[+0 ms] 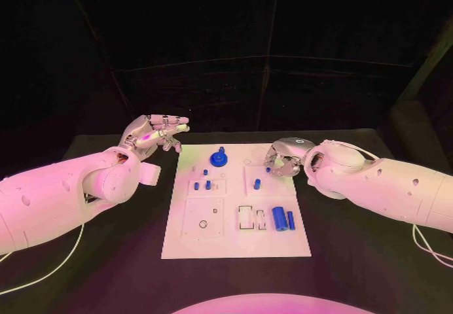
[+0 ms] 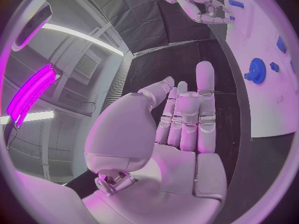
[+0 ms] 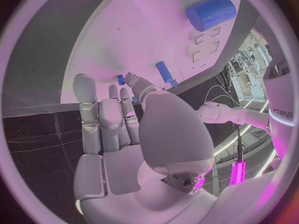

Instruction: Assemble the parts on the task board

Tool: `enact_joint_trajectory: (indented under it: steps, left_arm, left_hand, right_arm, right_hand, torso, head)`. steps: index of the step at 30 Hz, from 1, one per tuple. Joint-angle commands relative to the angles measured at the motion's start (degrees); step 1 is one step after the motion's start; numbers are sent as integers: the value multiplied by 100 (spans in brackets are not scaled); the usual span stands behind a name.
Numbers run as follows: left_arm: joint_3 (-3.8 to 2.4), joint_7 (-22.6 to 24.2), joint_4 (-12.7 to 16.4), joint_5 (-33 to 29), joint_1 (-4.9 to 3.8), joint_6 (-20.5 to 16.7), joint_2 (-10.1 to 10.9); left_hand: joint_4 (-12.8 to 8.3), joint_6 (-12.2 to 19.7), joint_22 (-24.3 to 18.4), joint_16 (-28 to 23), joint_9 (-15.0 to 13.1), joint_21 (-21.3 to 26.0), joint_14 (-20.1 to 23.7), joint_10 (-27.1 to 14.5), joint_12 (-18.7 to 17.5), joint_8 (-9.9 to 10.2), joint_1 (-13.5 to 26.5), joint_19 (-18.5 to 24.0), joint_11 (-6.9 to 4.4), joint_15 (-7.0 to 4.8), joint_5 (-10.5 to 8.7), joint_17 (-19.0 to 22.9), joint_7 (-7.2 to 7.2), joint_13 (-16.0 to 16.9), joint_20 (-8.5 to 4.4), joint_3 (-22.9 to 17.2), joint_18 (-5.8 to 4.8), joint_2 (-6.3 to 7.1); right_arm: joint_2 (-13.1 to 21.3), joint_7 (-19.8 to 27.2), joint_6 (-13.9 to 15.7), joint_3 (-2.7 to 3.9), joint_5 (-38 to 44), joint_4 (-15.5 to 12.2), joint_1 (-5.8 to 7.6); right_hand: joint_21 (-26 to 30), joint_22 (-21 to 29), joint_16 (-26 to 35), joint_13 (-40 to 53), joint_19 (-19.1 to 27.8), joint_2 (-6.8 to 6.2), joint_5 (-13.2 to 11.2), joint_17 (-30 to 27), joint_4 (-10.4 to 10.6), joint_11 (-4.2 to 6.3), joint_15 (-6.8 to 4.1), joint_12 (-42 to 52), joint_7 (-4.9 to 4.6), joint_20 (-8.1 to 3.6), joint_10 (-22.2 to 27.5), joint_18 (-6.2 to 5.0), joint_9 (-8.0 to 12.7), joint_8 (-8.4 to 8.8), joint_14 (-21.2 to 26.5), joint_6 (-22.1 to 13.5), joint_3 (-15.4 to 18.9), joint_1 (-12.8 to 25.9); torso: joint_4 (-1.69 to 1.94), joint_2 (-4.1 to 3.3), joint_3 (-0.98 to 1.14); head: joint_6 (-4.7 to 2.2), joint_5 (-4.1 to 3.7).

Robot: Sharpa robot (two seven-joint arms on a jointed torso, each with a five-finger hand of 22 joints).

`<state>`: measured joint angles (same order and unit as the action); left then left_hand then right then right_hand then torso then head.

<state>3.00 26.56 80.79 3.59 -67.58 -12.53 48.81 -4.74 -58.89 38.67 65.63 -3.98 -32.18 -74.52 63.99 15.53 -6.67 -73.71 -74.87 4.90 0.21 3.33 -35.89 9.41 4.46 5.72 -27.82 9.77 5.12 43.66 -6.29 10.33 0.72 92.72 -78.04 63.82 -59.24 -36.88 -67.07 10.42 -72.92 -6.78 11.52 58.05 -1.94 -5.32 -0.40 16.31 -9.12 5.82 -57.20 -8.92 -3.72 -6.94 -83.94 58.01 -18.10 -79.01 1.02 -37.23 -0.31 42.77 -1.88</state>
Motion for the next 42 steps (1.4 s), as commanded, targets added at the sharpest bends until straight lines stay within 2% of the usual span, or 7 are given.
enact_joint_trajectory:
  steps: [1,13,23,26,32,38,42]
  left_arm:
    - [0,135,24,-236,-2,116,-9]
    - [1,102,40,-244,6,139,-18]
    - [1,90,48,-245,9,157,-24]
    - [1,89,47,-245,9,158,-23]
    - [1,81,44,-245,9,149,-17]
    - [1,68,22,-245,10,145,-17]
    - [1,59,0,-245,10,146,-20]
  left_hand:
    - [-8,-45,-8,-34,5,27,56,35,23,-39,42,45,10,-12,9,28,-9,6,-3,45,69,-32]
    - [-4,-37,-22,-74,7,50,102,24,32,-39,45,65,16,-8,10,101,0,7,-2,68,67,-35]
    - [-2,-29,-28,-89,9,61,121,15,35,-37,48,73,21,-5,10,129,6,6,-1,79,66,-37]
    - [-2,-29,-28,-89,9,61,121,15,35,-37,48,73,21,-5,10,129,6,6,-1,79,66,-37]
    - [-2,-23,-34,-101,10,70,136,7,36,-36,45,79,24,-3,10,152,10,6,0,85,65,-40]
    - [1,-17,-38,-104,11,76,142,0,38,-34,47,83,28,0,10,156,16,5,2,91,64,-44]
    - [2,-9,-42,-108,12,81,149,-7,39,-31,48,86,32,3,10,164,22,4,3,97,64,-44]
  right_arm:
    - [-36,-50,-147,1,173,33,-3]
    - [-164,-68,-318,-1,223,179,-36]
    - [-228,-99,-281,-1,272,215,-59]
    - [-233,-122,-167,-1,293,211,-63]
    - [-229,-168,259,-1,344,174,-69]
    - [-185,-178,542,0,366,101,-71]
    - [-89,-133,747,1,316,-40,-71]
  right_hand:
    - [-71,-81,-82,-53,-59,-3,-12,77,-9,-17,55,-29,-25,12,-37,23,-7,48,-116,-21,-78,-40]
    - [-300,-386,-321,-302,-165,76,-90,318,-65,19,28,-56,-3,-5,-310,61,-21,54,-158,197,-407,-72]
    - [-666,-926,-477,-401,-341,269,-435,434,-123,161,-80,43,132,-90,-773,139,-62,-64,-193,611,-735,-117]
    - [-746,-1044,-491,-410,-379,307,-520,429,-140,193,-101,60,159,-113,-866,156,-72,-91,-195,699,-799,-121]
    - [-901,-1277,-532,-418,-449,311,-553,442,-183,247,-144,77,208,-155,-1028,191,-90,-132,-200,839,-891,-101]
    - [-938,-1326,-540,-426,-461,308,-534,436,-206,256,-154,63,215,-168,-1056,199,-89,-128,-199,858,-941,-99]
    - [-949,-1336,-544,-433,-461,296,-507,433,-220,256,-155,51,214,-173,-1065,200,-87,-122,-198,862,-968,-92]
  torso:
    - [0,-4,3]
    - [-9,1,4]
    - [-10,3,3]
    - [-9,4,4]
    - [-11,0,5]
    - [-15,7,5]
    - [-18,10,7]
  head:
    - [5,6]
    - [35,9]
    - [46,22]
    - [49,19]
    - [57,20]
    - [48,23]
    - [44,29]
